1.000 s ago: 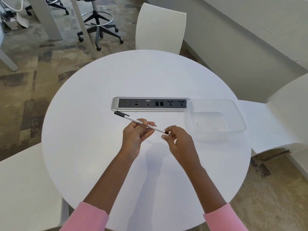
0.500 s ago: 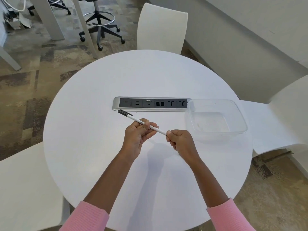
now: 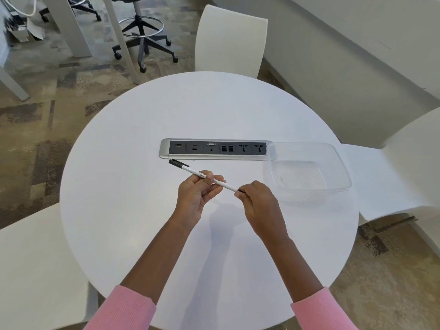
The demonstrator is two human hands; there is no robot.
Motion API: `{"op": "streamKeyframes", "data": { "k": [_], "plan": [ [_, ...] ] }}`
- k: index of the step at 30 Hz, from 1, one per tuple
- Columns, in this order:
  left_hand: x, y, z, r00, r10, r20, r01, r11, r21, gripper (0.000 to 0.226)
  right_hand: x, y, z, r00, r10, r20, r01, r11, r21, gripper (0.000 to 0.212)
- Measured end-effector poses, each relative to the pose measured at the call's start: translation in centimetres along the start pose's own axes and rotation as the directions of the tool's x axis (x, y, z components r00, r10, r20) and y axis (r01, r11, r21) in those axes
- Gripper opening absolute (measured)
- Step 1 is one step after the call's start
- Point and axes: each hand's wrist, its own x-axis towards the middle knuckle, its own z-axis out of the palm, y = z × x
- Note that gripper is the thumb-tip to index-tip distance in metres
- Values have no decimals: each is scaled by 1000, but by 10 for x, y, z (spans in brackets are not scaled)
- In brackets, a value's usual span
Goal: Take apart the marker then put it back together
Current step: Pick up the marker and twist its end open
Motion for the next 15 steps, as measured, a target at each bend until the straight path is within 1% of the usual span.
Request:
{"op": "streamKeyframes", "data": {
  "k": [2,4,6,8,10,11,13,15],
  "plan": [
    [-1,0,1,1000,-6,10,6,1000,3,17,0,-1,-1,998,49,27,-51,996,76,14],
    [0,1,1,1000,-5,18,5,1000,0,18,2,-1,-2,985,155,73,-168,963,212,23],
    [0,2,1,1000,4,24,-4,1000,6,18,5,-3,-3,952,267,150,-304,889,343,36],
    [0,3,2,1000,12,28,-12,1000,12,18,8,-3,-4,913,335,234,-407,796,447,45],
    [1,3,3,1000,13,23,-14,1000,8,17,11,-3,-5,877,370,306,-478,725,495,49],
    [1,3,3,1000,14,18,-14,1000,3,17,11,-3,-6,867,378,324,-496,711,498,49],
    [2,4,3,1000,14,2,-14,1000,-6,17,9,-1,-6,875,383,295,-482,747,458,44],
    [2,4,2,1000,13,-11,-13,1000,-9,17,6,0,-6,919,334,208,-392,826,406,26]
  ]
}}
